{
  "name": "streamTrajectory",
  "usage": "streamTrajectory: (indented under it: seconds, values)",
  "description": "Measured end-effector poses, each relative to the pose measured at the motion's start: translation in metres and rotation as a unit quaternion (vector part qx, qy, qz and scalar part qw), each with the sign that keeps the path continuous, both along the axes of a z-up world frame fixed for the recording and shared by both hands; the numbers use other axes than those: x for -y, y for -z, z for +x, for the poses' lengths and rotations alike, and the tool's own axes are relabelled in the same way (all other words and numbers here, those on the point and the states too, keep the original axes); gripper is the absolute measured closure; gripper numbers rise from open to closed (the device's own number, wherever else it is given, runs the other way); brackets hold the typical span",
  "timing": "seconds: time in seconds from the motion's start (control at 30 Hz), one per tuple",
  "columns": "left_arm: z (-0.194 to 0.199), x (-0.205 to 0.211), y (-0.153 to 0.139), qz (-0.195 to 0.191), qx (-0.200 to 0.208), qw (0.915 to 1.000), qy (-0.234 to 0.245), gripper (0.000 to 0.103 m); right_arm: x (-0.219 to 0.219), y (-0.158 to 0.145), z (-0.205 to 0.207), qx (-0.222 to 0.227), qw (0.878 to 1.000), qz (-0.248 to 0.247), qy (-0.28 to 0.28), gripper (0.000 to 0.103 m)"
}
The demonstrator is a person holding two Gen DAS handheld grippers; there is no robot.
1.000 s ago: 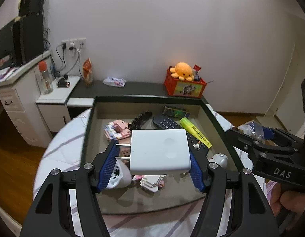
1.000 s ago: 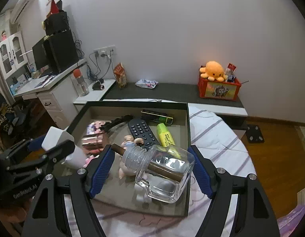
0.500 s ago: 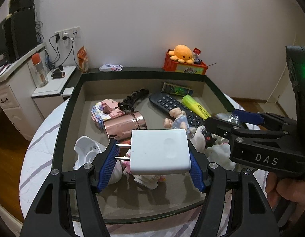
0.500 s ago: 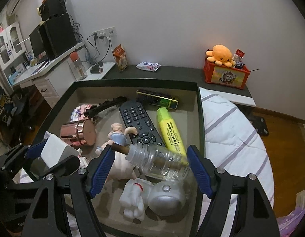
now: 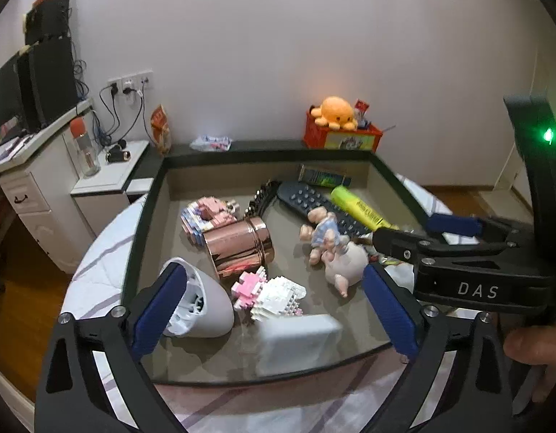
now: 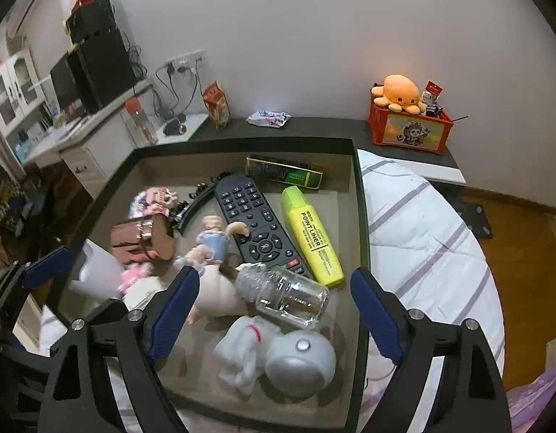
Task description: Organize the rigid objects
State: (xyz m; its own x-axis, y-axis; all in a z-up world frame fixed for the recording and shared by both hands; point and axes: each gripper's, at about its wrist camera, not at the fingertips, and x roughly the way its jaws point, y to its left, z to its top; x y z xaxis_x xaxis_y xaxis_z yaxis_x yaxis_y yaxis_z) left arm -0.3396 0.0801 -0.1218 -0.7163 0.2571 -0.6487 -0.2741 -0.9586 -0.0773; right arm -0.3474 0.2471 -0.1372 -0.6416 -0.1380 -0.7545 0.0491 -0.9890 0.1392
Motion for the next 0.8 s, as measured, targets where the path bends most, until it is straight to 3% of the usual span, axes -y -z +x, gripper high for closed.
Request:
streamTrajectory:
  seconds: [0.3, 0.8]
  values:
    - [0.032, 0.015, -0.025, -0.021, -0.025, 0.9988, -0.036, 0.000, 0.001, -0.014, 0.039, -0.013, 0.999, -0.028, 0.032, 0.014]
    - [0.120, 0.048, -0.057, 0.000, -0.053, 0.9970, -0.055, 0.001, 0.030, -0.054, 0.138, -0.069, 0.997, -0.027, 0.034, 0.014]
